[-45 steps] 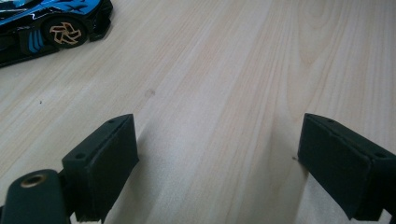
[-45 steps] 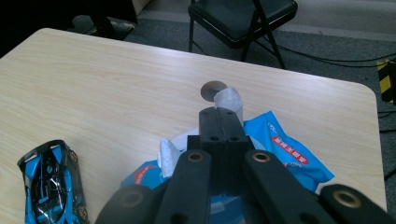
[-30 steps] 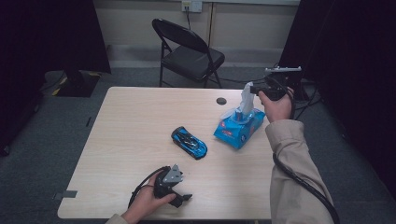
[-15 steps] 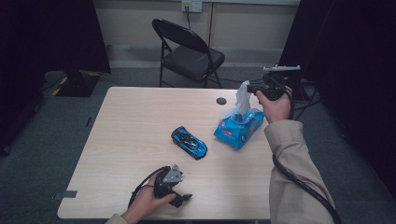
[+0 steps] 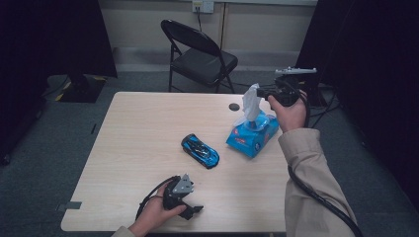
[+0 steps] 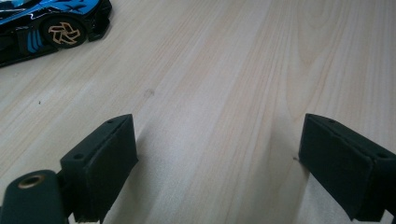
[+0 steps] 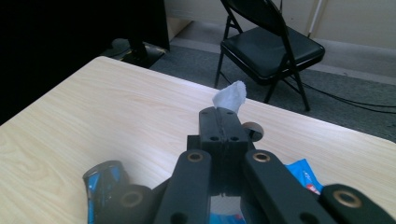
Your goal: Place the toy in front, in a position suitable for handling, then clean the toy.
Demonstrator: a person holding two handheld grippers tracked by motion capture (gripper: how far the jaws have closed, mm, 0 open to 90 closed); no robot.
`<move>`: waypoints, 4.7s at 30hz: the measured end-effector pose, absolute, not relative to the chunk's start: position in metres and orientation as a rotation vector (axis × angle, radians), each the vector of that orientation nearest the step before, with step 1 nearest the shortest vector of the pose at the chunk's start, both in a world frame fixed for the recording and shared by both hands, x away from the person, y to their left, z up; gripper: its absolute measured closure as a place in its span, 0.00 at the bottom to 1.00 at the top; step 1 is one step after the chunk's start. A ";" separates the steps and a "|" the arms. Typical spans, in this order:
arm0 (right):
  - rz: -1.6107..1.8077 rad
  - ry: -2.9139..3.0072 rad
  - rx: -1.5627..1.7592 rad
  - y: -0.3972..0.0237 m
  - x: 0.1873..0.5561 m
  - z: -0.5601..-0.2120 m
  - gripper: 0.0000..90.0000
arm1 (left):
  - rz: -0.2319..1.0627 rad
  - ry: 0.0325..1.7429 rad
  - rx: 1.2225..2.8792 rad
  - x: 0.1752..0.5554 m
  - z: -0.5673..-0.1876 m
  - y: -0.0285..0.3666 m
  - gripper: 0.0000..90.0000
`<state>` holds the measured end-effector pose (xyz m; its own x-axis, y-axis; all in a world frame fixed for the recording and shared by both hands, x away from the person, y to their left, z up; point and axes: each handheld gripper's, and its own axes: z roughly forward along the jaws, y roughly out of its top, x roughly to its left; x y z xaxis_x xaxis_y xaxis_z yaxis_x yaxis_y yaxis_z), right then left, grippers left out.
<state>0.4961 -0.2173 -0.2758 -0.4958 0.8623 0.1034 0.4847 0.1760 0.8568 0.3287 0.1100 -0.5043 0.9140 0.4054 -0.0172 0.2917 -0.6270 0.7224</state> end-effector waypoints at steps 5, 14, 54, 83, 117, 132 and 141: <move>1.311 2.082 1.224 -0.207 0.489 -0.274 1.00 | 0.183 0.486 2.298 0.328 -0.505 0.108 0.08; 1.400 2.139 1.151 -0.188 0.474 -0.270 1.00 | 0.170 0.477 2.302 0.329 -0.505 0.108 0.05; 1.497 2.629 0.813 -0.054 0.391 -0.399 1.00 | 0.283 0.681 2.162 0.340 -0.470 0.174 0.34; 1.281 2.526 0.914 -0.098 0.386 -0.469 0.51 | 0.235 0.758 2.317 0.361 -0.487 0.144 0.87; 1.089 2.476 0.896 -0.094 0.441 -0.507 0.21 | 0.188 0.810 2.277 0.358 -0.489 0.160 0.90; 1.101 2.459 0.898 -0.103 0.430 -0.506 0.28 | 0.206 0.839 2.137 0.372 -0.463 0.151 0.93; 1.105 2.459 0.903 -0.104 0.430 -0.506 0.27 | 0.128 0.796 2.096 0.410 -0.441 0.096 0.93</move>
